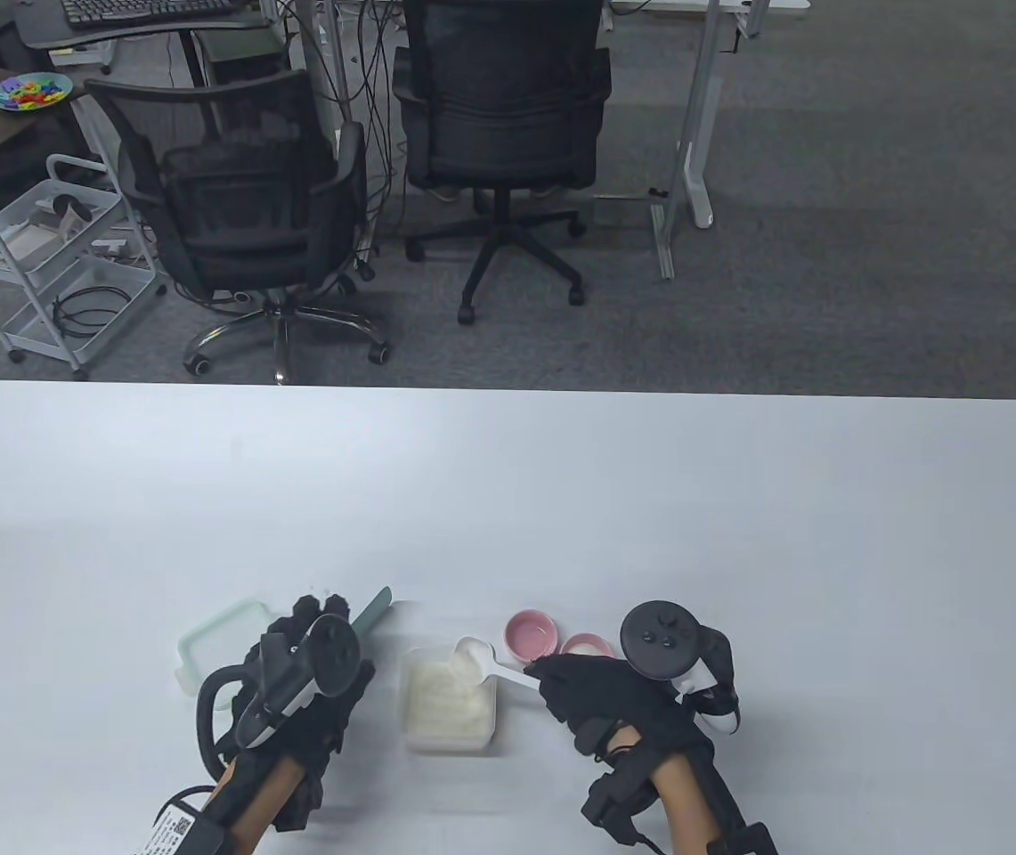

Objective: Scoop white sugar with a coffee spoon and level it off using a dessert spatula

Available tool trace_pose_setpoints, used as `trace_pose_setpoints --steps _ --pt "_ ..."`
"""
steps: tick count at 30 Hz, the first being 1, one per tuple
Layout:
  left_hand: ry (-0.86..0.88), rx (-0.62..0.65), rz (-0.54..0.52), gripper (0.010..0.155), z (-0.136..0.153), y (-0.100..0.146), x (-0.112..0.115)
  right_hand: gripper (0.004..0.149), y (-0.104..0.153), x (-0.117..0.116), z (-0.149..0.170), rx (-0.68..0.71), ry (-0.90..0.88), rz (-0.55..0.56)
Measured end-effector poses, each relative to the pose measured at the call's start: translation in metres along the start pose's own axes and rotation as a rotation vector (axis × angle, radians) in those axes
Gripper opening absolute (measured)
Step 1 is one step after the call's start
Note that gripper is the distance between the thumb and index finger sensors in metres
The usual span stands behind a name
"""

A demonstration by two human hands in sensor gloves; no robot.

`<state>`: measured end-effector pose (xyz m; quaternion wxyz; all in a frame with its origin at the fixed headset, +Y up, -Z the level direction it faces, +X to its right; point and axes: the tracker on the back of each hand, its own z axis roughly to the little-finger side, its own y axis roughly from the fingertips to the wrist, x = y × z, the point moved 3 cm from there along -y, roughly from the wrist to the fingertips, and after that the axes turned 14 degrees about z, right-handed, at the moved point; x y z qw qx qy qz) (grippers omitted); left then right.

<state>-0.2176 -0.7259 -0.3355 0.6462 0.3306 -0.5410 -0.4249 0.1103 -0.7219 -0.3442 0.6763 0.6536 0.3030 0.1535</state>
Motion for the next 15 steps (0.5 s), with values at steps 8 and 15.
trace_pose_setpoints --steps 8,15 --pt "-0.124 -0.163 0.121 0.065 0.0 -0.016 0.024 0.049 0.0 -0.003 -0.001 0.001 0.019 -0.005" --pt "-0.137 -0.194 0.134 0.055 0.002 -0.022 0.03 0.049 0.0 -0.003 -0.002 0.007 0.02 -0.006"
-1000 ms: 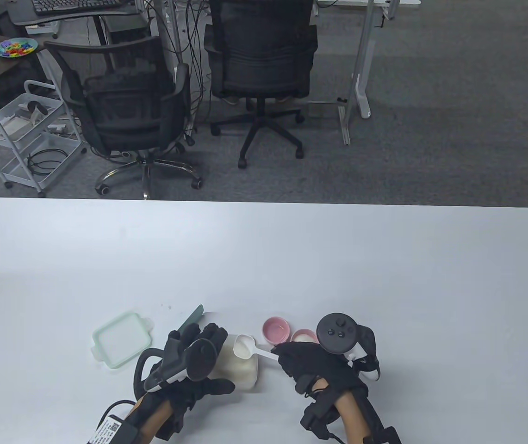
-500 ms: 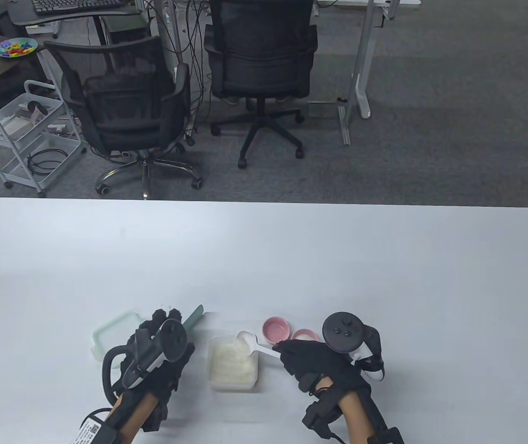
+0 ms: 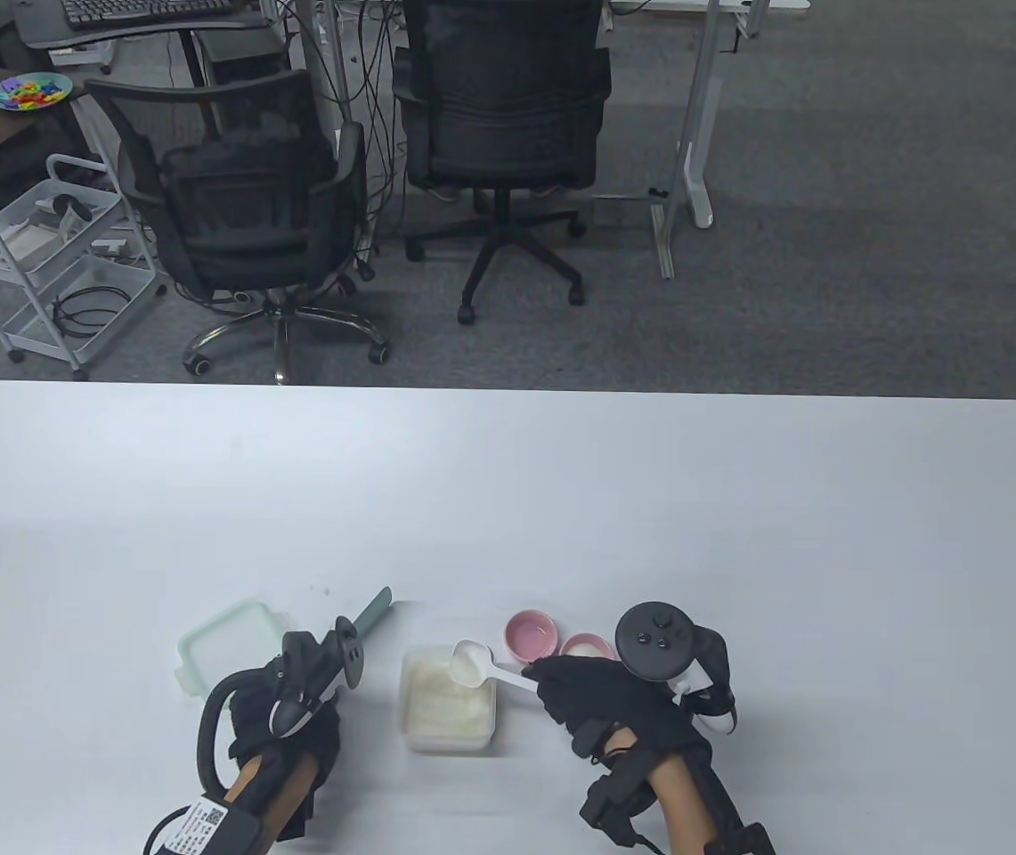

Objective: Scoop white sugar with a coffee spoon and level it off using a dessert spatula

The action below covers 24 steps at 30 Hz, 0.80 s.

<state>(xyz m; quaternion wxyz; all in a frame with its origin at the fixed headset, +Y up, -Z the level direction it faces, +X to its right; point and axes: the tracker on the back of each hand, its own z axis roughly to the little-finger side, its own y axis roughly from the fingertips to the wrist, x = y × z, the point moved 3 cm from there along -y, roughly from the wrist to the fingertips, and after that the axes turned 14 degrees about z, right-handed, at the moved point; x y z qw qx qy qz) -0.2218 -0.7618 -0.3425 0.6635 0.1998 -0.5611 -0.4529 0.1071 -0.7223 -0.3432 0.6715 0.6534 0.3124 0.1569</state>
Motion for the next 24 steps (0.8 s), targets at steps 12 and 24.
trace_pose_setpoints --steps 12,24 --pt "0.088 0.018 0.037 0.051 0.006 -0.002 0.0 0.049 0.0 0.0 -0.001 0.003 -0.019 -0.009" --pt "0.451 0.209 0.141 0.048 0.043 -0.004 -0.018 0.049 0.001 0.002 0.0 -0.003 -0.041 -0.011"
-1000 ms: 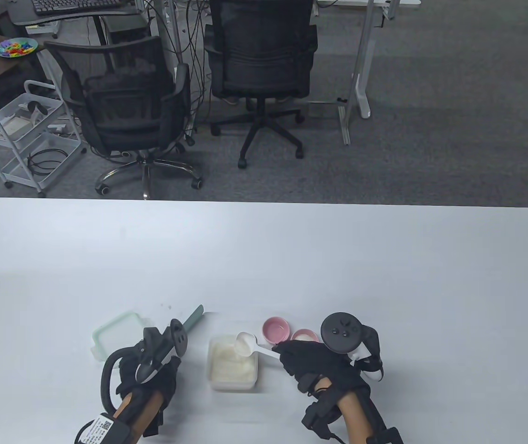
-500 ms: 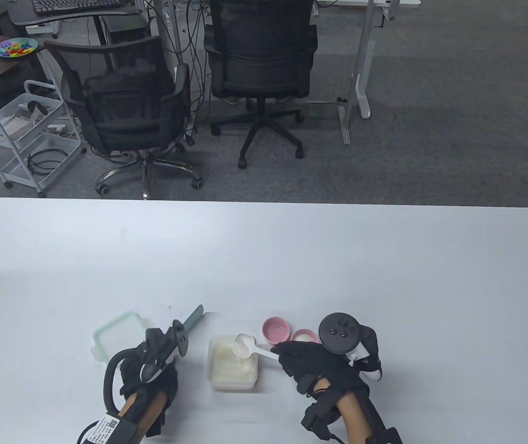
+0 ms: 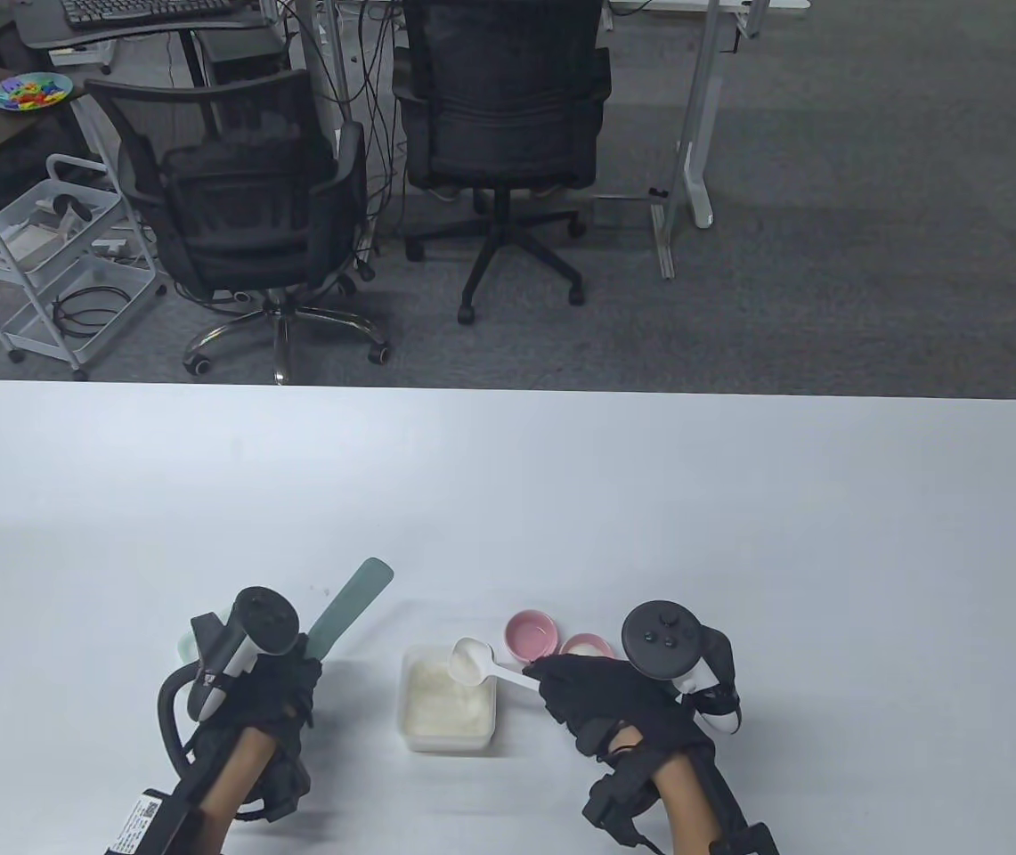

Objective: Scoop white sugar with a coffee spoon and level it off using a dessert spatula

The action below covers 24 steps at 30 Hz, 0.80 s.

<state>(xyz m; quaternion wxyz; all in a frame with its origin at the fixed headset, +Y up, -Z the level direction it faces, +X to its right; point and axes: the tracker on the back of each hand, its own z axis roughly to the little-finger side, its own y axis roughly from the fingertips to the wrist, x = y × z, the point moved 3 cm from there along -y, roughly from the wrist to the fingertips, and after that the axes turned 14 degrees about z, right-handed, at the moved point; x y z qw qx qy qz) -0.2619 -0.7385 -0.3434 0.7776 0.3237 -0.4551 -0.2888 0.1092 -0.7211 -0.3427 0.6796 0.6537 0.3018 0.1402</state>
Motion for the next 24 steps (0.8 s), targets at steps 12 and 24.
trace_pose_setpoints --steps 12,24 --pt "0.1 0.344 0.259 0.048 -0.042 0.026 0.021 0.049 0.0 0.0 0.001 -0.012 -0.008 -0.006" --pt "0.023 0.419 0.316 0.049 -0.066 0.045 0.041 0.049 0.0 -0.001 0.001 -0.015 -0.079 -0.036"
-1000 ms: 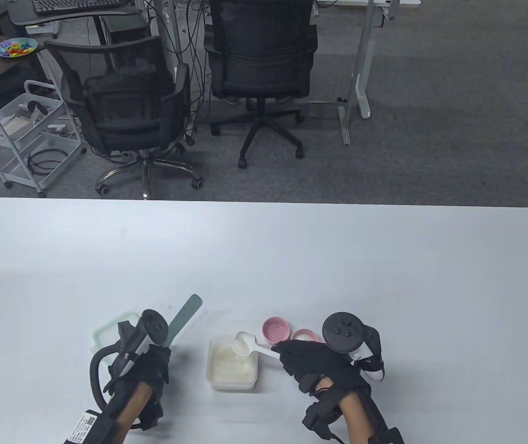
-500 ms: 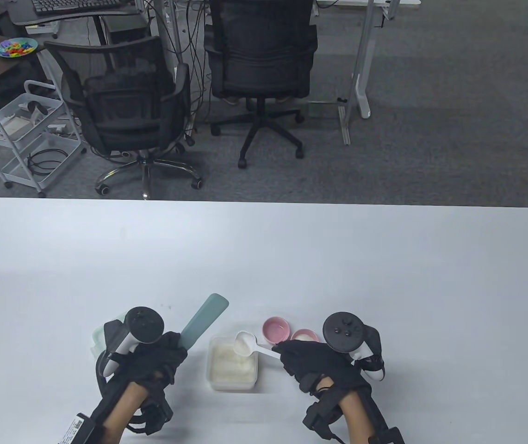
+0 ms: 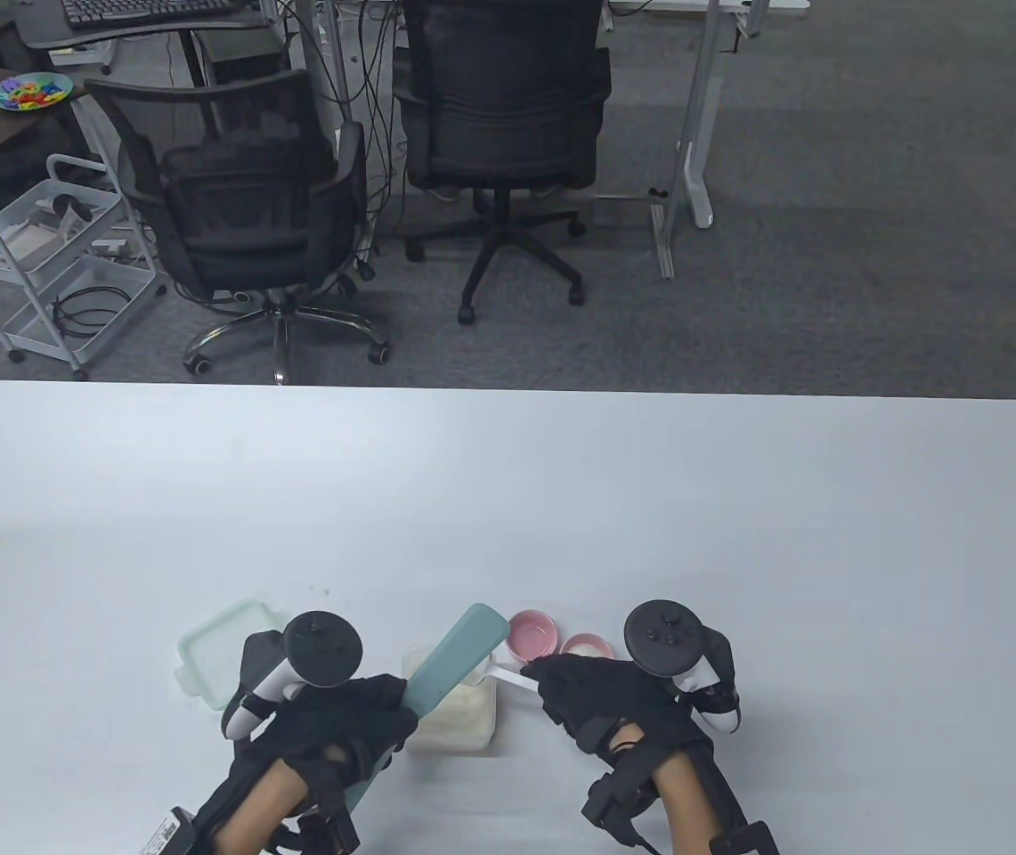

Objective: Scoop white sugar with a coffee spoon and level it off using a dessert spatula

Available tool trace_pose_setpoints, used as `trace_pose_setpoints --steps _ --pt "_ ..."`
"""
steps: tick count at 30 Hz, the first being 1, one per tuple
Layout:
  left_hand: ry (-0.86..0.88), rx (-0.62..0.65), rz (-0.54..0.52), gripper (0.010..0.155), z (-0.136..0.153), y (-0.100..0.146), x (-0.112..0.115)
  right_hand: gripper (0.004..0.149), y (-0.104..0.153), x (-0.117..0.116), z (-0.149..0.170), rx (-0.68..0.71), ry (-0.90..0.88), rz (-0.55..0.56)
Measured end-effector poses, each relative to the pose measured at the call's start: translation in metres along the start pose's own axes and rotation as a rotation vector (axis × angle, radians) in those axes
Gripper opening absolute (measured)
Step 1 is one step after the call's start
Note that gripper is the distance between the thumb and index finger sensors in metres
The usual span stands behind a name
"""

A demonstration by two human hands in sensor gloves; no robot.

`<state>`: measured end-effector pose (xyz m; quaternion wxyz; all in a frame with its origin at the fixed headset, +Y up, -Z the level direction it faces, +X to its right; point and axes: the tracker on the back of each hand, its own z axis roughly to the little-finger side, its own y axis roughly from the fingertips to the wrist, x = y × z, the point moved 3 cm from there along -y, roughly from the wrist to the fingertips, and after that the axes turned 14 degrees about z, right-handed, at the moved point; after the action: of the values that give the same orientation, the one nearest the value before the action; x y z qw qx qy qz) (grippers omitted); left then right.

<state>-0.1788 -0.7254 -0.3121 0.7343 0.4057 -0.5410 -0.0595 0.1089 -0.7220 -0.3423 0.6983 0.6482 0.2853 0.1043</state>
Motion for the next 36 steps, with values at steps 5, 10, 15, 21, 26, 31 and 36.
trace_pose_setpoints --steps 5,10,15,21,26,31,36 --pt "-0.017 -0.017 0.006 0.049 0.0 -0.002 0.002 0.049 0.0 0.0 0.0 0.002 -0.046 -0.014" --pt "-0.029 -0.059 -0.009 0.049 0.007 -0.004 -0.003 0.05 0.0 0.001 0.0 -0.004 -0.049 -0.018" --pt "-0.024 -0.125 -0.062 0.048 0.022 -0.005 -0.015 0.05 0.0 0.004 0.002 -0.012 -0.058 -0.019" --pt "-0.013 -0.14 -0.05 0.048 0.027 -0.007 -0.016 0.05 0.001 0.004 0.002 -0.021 -0.05 -0.026" --pt "-0.02 -0.138 -0.047 0.048 0.027 -0.007 -0.016 0.05 0.001 0.004 0.003 -0.026 -0.045 -0.028" --pt "-0.036 -0.158 -0.102 0.048 0.027 -0.002 -0.02 0.05 0.001 0.004 0.004 -0.028 -0.029 -0.026" --pt "-0.205 -0.285 -0.199 0.049 0.023 0.0 -0.02 0.05 0.001 0.005 0.005 -0.035 0.021 -0.017"
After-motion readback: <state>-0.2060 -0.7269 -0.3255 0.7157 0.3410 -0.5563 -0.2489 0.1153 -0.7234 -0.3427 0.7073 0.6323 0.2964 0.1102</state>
